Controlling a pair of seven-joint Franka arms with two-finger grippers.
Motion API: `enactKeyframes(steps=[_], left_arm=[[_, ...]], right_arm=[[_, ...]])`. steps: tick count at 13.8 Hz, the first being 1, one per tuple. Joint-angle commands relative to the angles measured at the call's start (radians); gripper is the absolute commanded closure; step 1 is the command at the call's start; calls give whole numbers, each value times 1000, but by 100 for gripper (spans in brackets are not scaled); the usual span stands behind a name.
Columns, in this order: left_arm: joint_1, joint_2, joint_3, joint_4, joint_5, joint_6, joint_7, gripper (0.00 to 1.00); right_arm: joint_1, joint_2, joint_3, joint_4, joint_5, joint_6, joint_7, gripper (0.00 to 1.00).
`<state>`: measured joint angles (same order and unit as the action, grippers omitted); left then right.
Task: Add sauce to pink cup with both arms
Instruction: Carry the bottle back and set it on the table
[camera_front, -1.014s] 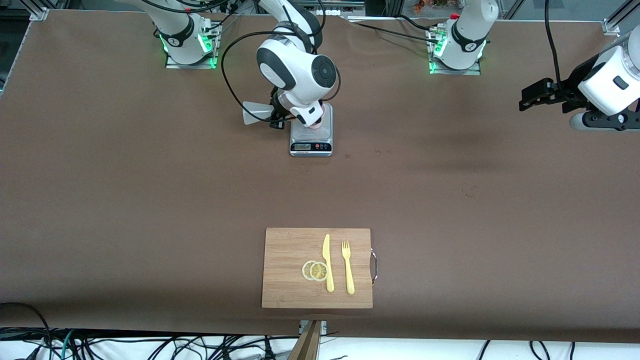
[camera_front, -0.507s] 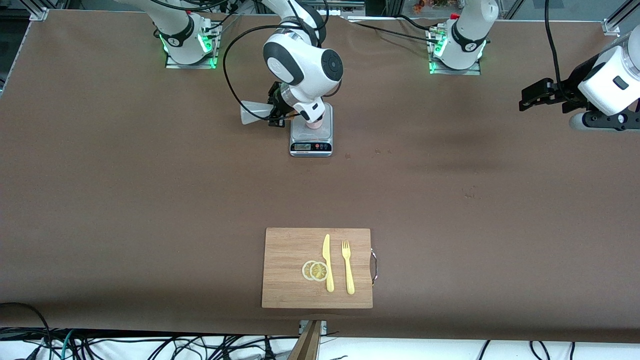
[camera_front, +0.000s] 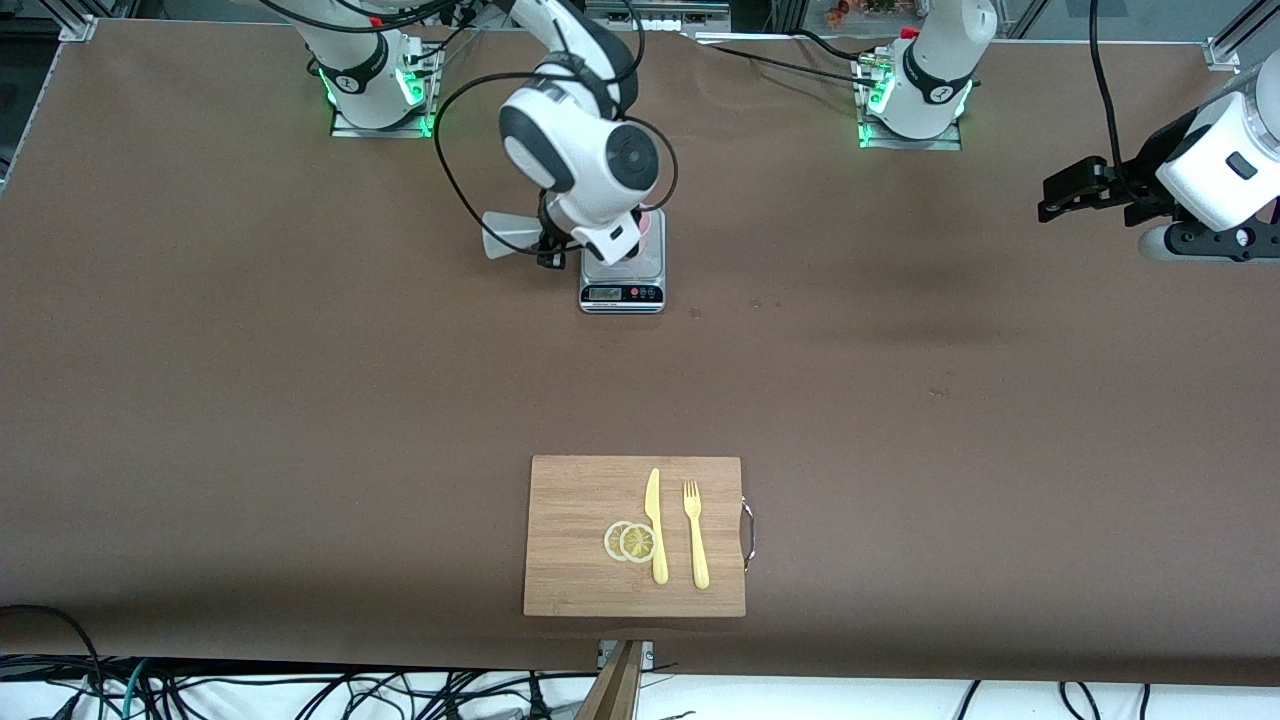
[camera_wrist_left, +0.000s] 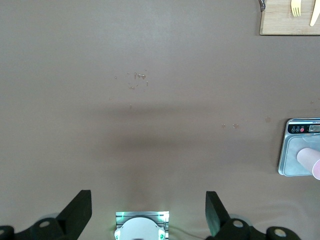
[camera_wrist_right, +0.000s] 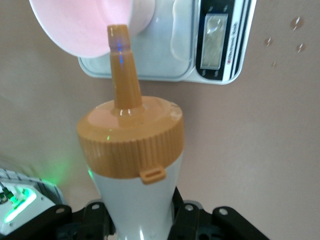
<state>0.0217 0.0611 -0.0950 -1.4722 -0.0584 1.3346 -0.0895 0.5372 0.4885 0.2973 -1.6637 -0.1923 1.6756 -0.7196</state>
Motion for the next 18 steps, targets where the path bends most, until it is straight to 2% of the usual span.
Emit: enactKeyframes(steps=[1,3,5,6,8,10,14,15,18], left_arm=[[1,2,-2,6,22,3,25,0],[1,2,-2,6,22,3,24,0],[1,2,-2,6,22,5,24,0],[1,2,-2,6,22,3,24,0],[1,2,-2,6,22,3,24,0],[1,2,-2,6,22,5,24,0],[1,2,-2,6,22,3,24,0],[1,2,-2,6,22,5,24,0],[1,2,-2,6,22,5,24,0]], right_arm=[[-25,-18,-47,15,130,47,-153,100],[-68,-21,-111,13,259,104,-304,100],[-155,-22,-176,13,449,131,-552,100],[-205,-22,-191,12,540,133,-654,100],[-307,-13,-208,7,653,131,-818,100],[-440,37,-219,7,845,104,-1027,100],[-509,157,-358,1,1153,-67,-1312,100],[-522,188,-384,-1,1200,-103,-1355,100],[-545,238,-408,-19,1217,-122,-1457,100]])
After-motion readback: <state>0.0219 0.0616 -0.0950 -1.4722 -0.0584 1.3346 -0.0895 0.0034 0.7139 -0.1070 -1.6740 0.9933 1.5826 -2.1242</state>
